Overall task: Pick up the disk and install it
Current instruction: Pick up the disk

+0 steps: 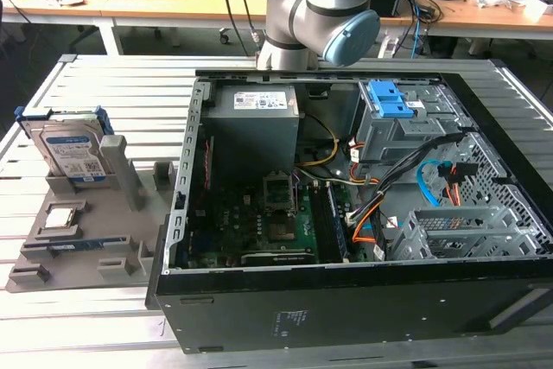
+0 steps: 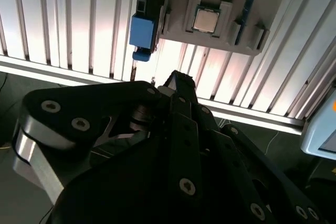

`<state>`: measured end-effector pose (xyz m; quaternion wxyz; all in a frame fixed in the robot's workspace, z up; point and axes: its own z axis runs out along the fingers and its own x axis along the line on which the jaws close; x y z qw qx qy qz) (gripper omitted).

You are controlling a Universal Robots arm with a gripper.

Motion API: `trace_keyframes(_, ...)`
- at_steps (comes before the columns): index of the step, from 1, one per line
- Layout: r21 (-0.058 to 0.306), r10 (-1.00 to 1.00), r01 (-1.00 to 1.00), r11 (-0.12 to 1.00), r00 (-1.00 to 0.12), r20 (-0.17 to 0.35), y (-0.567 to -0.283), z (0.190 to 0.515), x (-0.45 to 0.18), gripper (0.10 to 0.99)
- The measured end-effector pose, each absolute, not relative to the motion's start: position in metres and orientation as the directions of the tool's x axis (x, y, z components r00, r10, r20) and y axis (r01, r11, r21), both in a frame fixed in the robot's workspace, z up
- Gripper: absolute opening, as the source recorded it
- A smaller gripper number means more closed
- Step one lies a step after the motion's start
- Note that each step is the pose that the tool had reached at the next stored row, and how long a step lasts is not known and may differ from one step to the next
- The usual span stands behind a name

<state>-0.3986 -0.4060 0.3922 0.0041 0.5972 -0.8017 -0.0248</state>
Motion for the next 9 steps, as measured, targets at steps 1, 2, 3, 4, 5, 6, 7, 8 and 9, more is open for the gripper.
trace_keyframes(1,0.045,-0.959,-0.959,0.281,-0.282,-0.023,-0.406,0.3922,-0.3986,0.106)
trace_keyframes(2,0.045,-0.961,-0.961,0.274,-0.275,-0.023,-0.406,0.3923,-0.3986,0.106)
trace_keyframes(3,0.045,-0.964,-0.963,0.264,-0.265,-0.023,-0.406,0.3922,-0.3986,0.106)
trace_keyframes(4,0.045,-0.966,-0.966,0.256,-0.257,-0.023,-0.406,0.3923,-0.3986,0.106)
trace_keyframes(5,0.045,-0.969,-0.968,0.246,-0.247,-0.023,-0.406,0.3922,-0.3986,0.106)
trace_keyframes(6,0.045,-0.97,-0.969,0.241,-0.242,-0.023,-0.406,0.3922,-0.3986,0.106)
trace_keyframes(7,0.045,-0.971,-0.971,0.236,-0.237,-0.023,-0.406,0.3922,-0.3986,0.106)
trace_keyframes(8,0.045,-0.973,-0.972,0.229,-0.23,-0.023,-0.406,0.3923,-0.3986,0.106)
trace_keyframes(9,0.045,-0.974,-0.974,0.224,-0.225,-0.023,-0.406,0.3923,-0.3986,0.106)
